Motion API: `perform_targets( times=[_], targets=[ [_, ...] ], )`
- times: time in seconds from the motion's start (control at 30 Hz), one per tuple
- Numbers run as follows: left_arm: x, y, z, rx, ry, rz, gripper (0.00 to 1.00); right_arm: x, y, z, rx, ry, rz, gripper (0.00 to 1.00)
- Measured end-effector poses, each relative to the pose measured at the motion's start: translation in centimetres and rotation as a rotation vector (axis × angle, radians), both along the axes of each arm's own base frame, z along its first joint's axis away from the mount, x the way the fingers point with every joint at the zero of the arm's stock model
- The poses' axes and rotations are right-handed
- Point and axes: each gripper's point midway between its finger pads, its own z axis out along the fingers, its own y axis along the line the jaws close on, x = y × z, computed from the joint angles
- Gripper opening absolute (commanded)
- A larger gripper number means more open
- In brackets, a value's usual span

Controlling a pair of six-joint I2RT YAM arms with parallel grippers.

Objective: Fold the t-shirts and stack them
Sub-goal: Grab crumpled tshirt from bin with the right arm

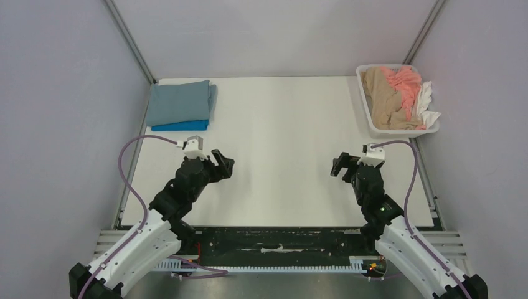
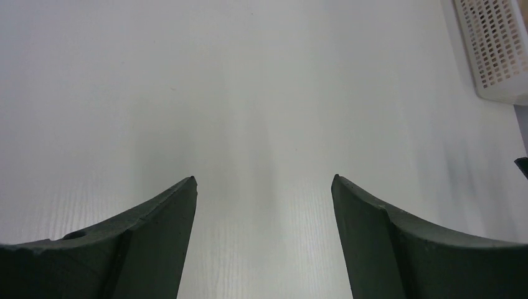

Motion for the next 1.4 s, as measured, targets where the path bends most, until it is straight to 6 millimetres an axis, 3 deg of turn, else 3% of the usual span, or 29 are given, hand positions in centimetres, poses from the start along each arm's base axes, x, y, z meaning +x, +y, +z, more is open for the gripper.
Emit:
perform_targets(
  times=[0.13,0.23,0.33,0.5,0.67,0.87,0.97,1.13,1.27,1.4],
  targets=[
    [0.4,-0.3,0.1,-0.005,-0.005,-0.001,0.85,0.1,0.3,-1.2,-0.021,0.056,0.016,0.98],
    [0.8,-0.7,0.2,-0.012,-0.014,-0.004,0.85,0.6,0.7,-0.9,-0.035,0.093,0.022,0.98],
    [1.5,-1.3,0.4,-0.023,-0.026,-0.013,0.85,1.8,0.9,1.2,-0.053,0.122,-0.002,0.98],
    [2.4,-2.3,0.7,-0.043,-0.045,-0.031,0.85,6.0,0.3,7.6,-0.102,0.166,-0.115,0.98],
    [3.0,-2.6,1.2,-0.056,-0.067,-0.031,0.85,10.1,-4.4,12.2,-0.145,0.161,-0.282,0.98],
    [3.1,-2.6,1.0,-0.05,-0.065,-0.028,0.85,15.9,-9.5,15.0,-0.197,0.187,-0.365,0.98],
    [3.2,-2.5,0.9,-0.044,-0.066,-0.023,0.85,19.3,-11.3,14.6,-0.201,0.21,-0.346,0.98],
    [3.3,-2.3,0.8,-0.035,-0.065,-0.008,0.85,24.5,-14.8,10.9,-0.176,0.288,-0.348,0.95],
    [3.5,-2.1,0.2,-0.014,-0.052,0.002,0.85,26.8,-16.9,6.8,-0.154,0.356,-0.351,0.91],
    [3.7,-2.1,-1.3,0.015,-0.011,0.003,0.85,27.1,-17.6,3.2,-0.147,0.426,-0.351,0.89]
  ],
)
